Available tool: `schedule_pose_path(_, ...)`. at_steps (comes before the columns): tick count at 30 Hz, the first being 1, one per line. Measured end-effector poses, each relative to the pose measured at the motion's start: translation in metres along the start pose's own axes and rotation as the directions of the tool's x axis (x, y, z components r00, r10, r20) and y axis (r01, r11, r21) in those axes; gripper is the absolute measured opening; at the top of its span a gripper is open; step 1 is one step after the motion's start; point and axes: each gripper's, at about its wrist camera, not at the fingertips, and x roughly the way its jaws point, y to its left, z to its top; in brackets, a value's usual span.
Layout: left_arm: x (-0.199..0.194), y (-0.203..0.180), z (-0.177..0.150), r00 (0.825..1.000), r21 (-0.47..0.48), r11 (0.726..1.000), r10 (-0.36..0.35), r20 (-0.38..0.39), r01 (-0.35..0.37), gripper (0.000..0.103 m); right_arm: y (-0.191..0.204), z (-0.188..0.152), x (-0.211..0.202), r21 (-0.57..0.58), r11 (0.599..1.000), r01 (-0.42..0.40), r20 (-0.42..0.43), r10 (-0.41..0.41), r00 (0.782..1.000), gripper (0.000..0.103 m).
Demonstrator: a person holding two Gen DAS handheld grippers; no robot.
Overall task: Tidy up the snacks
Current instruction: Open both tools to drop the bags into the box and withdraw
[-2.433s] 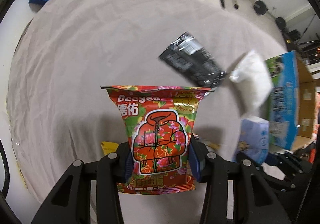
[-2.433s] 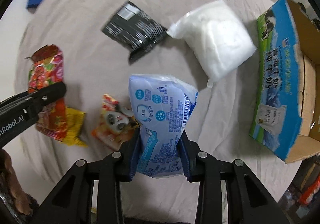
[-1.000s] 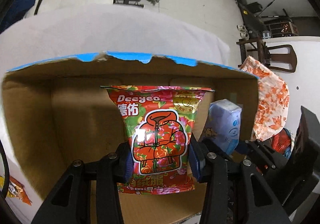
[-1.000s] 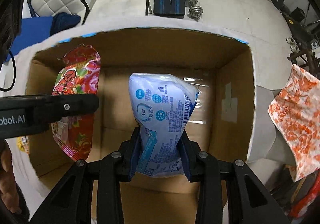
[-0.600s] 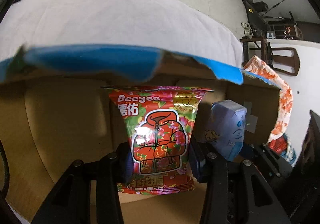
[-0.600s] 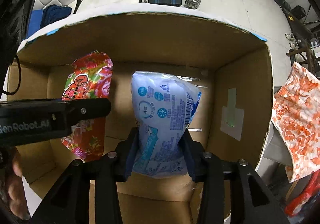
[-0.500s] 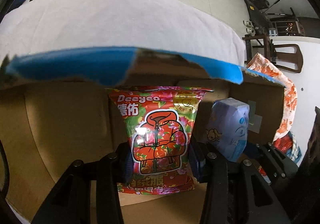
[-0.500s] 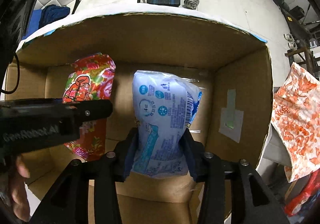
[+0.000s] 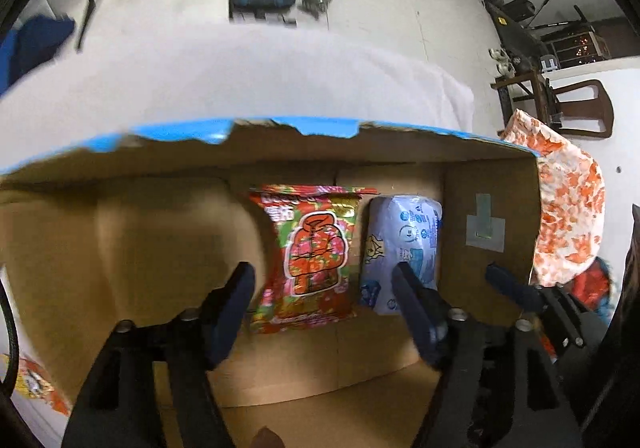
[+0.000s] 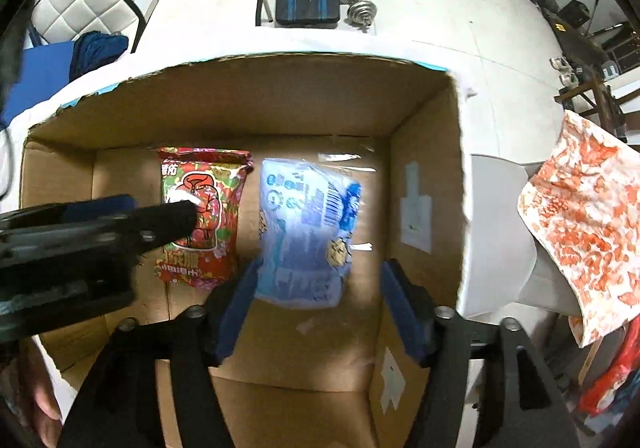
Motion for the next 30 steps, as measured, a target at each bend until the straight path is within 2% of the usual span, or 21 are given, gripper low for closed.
schedule_pose_path(3,-0.016,-0.002,-0.017,0.996,0.018,0.998,0.062,0.061,-0.063,0.092,-0.005,-0.016,-0.01,0.021,1.0,-0.002,0.017,0.001,1.0,0.083)
schedule_pose_path(5,-0.029,0.0,-0.033,0.991,0.019,0.995,0.094,0.1,-0.096,0.093,-0.007,-0.029,-0.019,0.037,0.999,-0.01,0.031,0.009,0.999,0.096)
schedule_pose_path(7,-0.038,0.004,-0.044,0.986,0.022,0.993,0.115,0.121,-0.118,0.101,-0.007,-0.041,-0.027,0.048,0.999,-0.02,0.053,0.018,0.998,0.101)
schedule_pose_path(10,-0.055,0.007,-0.063,0.974,0.024,0.988,0.147,0.17,-0.154,0.102,-0.006,-0.06,-0.041,0.054,0.998,-0.033,0.079,0.028,0.996,0.102)
schedule_pose_path(14,-0.069,-0.015,-0.075,0.959,0.04,0.983,0.167,0.229,-0.181,0.102,-0.005,-0.088,-0.069,0.067,0.997,-0.032,0.138,0.022,0.99,0.102)
schedule_pose_path(23,-0.116,-0.035,-0.117,0.928,0.085,0.976,0.162,0.334,-0.201,0.102,-0.004,-0.135,-0.133,0.097,0.995,-0.038,0.235,0.014,0.972,0.102)
schedule_pose_path(30,-0.141,-0.043,-0.142,0.925,0.104,0.982,0.112,0.364,-0.16,0.102,-0.005,-0.169,-0.178,0.128,0.991,-0.048,0.281,0.01,0.96,0.102)
